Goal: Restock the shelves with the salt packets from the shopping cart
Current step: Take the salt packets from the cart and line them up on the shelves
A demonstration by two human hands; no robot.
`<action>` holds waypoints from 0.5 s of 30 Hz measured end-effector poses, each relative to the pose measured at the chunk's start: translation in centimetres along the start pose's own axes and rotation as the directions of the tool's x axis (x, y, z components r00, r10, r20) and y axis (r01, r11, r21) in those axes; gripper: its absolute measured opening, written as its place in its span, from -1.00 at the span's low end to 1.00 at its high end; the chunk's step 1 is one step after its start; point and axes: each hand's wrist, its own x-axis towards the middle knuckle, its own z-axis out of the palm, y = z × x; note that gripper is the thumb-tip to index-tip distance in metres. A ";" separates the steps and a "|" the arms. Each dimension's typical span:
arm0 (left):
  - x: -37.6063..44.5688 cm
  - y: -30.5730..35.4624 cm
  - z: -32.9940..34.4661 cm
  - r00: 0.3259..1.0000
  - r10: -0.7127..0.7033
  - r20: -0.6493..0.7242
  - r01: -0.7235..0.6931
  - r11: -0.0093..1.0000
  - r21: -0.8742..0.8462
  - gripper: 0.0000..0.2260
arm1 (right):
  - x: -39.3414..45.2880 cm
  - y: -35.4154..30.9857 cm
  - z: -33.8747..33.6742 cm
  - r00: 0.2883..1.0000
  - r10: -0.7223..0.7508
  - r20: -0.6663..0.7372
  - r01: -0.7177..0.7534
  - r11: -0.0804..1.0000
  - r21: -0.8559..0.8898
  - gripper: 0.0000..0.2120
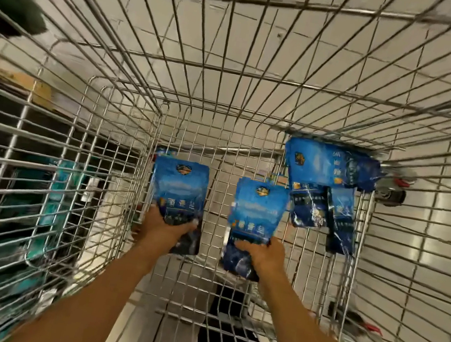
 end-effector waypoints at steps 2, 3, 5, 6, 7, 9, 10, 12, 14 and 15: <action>-0.8 0.1 -0.4 0.999 -0.004 0.047 0.005 1.000 -0.010 -0.27 | -1.3 0.5 -0.8 0.998 -0.035 0.049 0.035 0.999 0.002 -0.62; -1.4 0.3 -0.8 0.997 -0.006 0.071 0.008 1.000 -0.019 -0.26 | -2.0 0.7 -1.4 0.996 -0.051 0.074 0.050 0.999 0.017 -0.62; -2.9 0.9 -1.7 0.994 -0.015 0.106 0.022 0.997 -0.069 -0.25 | -3.7 0.4 -2.3 0.991 -0.057 0.119 0.051 0.997 0.059 -0.60; -3.7 1.3 -2.1 0.992 -0.023 0.124 0.035 0.994 -0.100 -0.24 | -4.5 0.1 -2.9 0.990 -0.057 0.133 0.047 0.996 0.076 -0.59; -4.5 1.6 -2.4 0.990 -0.032 0.135 0.048 0.992 -0.116 -0.23 | -5.2 -0.1 -3.5 0.988 -0.059 0.140 0.047 0.995 0.086 -0.57; -6.5 2.8 -3.2 0.989 -0.042 0.140 0.059 0.991 -0.122 -0.26 | -7.4 -1.2 -4.9 0.984 -0.076 0.162 0.062 0.994 0.088 -0.54; -7.6 3.7 -3.9 0.990 -0.035 0.139 0.054 0.989 -0.135 -0.32 | -8.7 -2.0 -5.6 0.982 -0.087 0.169 0.072 0.993 0.091 -0.54; -9.3 5.4 -5.0 0.988 -0.012 0.157 0.041 0.982 -0.186 -0.46 | -11.1 -3.7 -6.7 0.981 -0.093 0.171 0.072 0.990 0.121 -0.55; -11.8 7.8 -6.6 0.980 0.023 0.197 0.020 0.977 -0.213 -0.49 | -14.4 -6.2 -7.6 0.981 -0.121 0.149 0.103 0.987 0.125 -0.62; -13.3 9.1 -7.7 0.977 0.056 0.205 -0.009 0.974 -0.227 -0.48 | -16.1 -7.6 -8.0 0.980 -0.149 0.133 0.130 0.981 0.143 -0.66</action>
